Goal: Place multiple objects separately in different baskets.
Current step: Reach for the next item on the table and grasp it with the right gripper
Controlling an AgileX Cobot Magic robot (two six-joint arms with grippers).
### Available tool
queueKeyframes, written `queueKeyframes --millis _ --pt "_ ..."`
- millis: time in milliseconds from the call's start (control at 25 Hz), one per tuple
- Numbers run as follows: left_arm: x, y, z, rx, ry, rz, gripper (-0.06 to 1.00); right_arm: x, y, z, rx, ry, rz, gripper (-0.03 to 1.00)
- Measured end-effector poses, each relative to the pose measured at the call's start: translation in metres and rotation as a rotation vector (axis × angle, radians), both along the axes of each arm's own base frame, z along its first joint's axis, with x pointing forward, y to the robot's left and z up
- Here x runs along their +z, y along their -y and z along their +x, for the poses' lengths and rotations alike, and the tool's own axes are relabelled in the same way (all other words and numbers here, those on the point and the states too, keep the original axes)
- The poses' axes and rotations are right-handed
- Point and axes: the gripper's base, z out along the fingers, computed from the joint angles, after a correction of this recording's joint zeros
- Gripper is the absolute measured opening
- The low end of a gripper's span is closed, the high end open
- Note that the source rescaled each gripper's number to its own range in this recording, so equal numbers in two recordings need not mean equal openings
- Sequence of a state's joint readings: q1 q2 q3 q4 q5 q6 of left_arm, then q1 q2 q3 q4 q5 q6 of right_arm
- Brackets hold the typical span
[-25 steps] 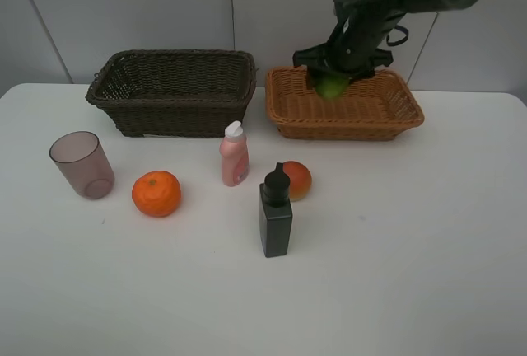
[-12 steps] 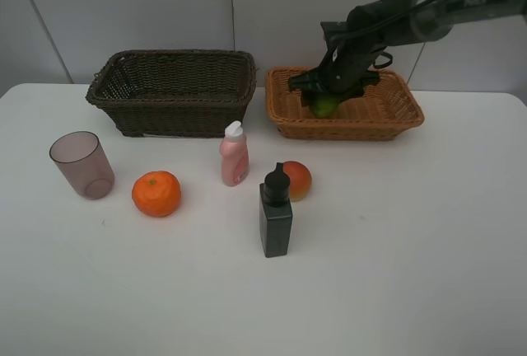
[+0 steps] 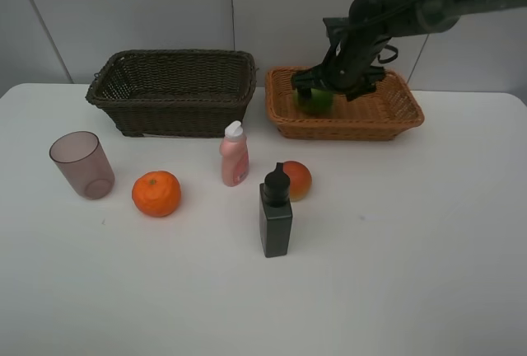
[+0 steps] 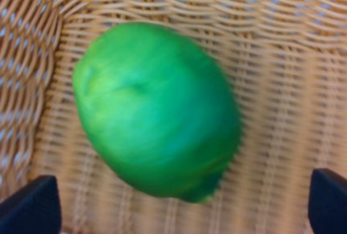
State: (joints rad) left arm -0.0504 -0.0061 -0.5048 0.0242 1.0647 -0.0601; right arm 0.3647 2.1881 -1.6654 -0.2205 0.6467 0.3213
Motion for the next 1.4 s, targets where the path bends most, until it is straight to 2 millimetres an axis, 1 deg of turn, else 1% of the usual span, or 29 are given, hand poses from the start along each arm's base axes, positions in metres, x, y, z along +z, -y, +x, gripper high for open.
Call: queueKeyframes --millis 120,280,480,560,640,720,840,1080,1160,1320,1400 --pt "0.0 0.0 0.0 0.0 0.0 0.0 0.92 0.024 -0.007 -0.016 -0.005 -0.05 -0.003 0.99" --pt "0.0 0.0 0.0 0.0 0.0 0.0 0.92 0.058 -0.022 -0.046 0.031 -0.127 -0.029 0.99" --pt "0.0 0.0 0.0 0.0 0.0 0.0 0.92 0.1 -0.037 -0.078 0.079 -0.154 -0.003 1.0" --pt "0.0 0.0 0.0 0.0 0.0 0.0 0.92 0.11 -0.04 -0.089 0.09 -0.177 0.004 1.0" --pt "0.0 0.0 0.0 0.0 0.0 0.0 0.92 0.117 -0.045 -0.101 0.108 -0.21 -0.014 1.0" --pt "0.0 0.0 0.0 0.0 0.0 0.0 0.92 0.116 -0.057 -0.114 0.13 -0.254 -0.033 1.0" --pt "0.0 0.0 0.0 0.0 0.0 0.0 0.92 0.116 -0.076 -0.128 0.147 -0.275 -0.021 1.0" --pt "0.0 0.0 0.0 0.0 0.0 0.0 0.92 0.114 -0.1 -0.149 0.144 -0.288 -0.003 1.0" --pt "0.0 0.0 0.0 0.0 0.0 0.0 0.92 0.107 -0.102 -0.155 0.144 -0.311 -0.016 1.0" --pt "0.0 0.0 0.0 0.0 0.0 0.0 0.92 0.089 -0.098 -0.162 0.132 -0.38 -0.047 1.0" --pt "0.0 0.0 0.0 0.0 0.0 0.0 0.92 0.083 -0.098 -0.167 0.136 -0.4 -0.057 1.0"
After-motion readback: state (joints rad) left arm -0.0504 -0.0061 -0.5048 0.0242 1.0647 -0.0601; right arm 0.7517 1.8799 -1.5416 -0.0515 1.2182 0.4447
